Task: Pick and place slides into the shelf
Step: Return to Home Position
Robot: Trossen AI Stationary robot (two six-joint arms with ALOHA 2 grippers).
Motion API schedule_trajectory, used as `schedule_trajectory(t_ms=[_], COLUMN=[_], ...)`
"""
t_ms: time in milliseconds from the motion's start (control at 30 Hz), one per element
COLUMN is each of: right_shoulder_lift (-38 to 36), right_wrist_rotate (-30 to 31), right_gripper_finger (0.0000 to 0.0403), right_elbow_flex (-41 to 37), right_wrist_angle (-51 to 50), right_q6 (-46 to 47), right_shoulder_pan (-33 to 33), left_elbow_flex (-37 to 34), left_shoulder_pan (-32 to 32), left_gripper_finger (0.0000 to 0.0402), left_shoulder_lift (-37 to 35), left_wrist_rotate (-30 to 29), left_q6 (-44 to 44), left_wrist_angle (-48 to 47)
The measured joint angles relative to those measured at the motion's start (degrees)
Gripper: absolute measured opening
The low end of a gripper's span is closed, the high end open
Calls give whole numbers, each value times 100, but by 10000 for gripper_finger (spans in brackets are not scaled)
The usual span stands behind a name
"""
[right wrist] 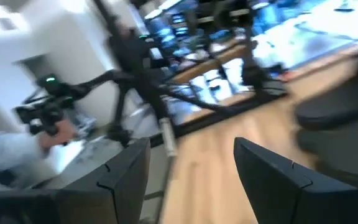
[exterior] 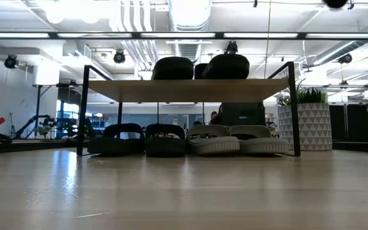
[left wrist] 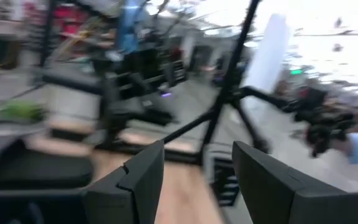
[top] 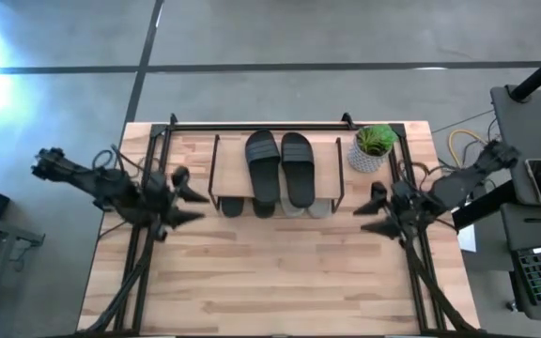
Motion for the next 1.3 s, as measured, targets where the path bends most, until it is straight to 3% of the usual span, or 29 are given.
schedule_trajectory(t_ms=[133,200,367,500,800,1000,1067,1300], right_shoulder_lift=[-568,-799,-1370,-1663,-2189,-3135,-3495,-3396], right_wrist_rotate=[-74,-426,-1721,-2287,-2248,-2250,-2249,-2554], right_gripper_finger=[224,224,224,224,224,224,224,224], right_elbow_flex=[-85,-278,-1104,-1753,-2546,-3249,-3315,-3307], right_wrist_angle=[-686,-685,335,998,1072,1050,598,209], right_q6=[245,259,24,2,95,352,392,390], right_shoulder_pan=[-762,-1181,-2264,-2842,-3121,-3248,-3283,-3355], left_elbow_flex=[-190,-402,-1226,-2180,-3638,-3928,-3929,-3932], left_shoulder_pan=[727,1102,1844,1990,1989,2014,2026,2026], left_gripper_finger=[176,176,176,176,176,176,176,176], left_shoulder_lift=[-731,-986,-1792,-2272,-3650,-3305,-3264,-3364], left_wrist_rotate=[28,53,693,841,615,-220,-296,-377], left_q6=[108,124,-425,-752,-1217,-1923,-1927,-1681], left_wrist_angle=[-479,-505,-418,64,271,-111,-119,-129])
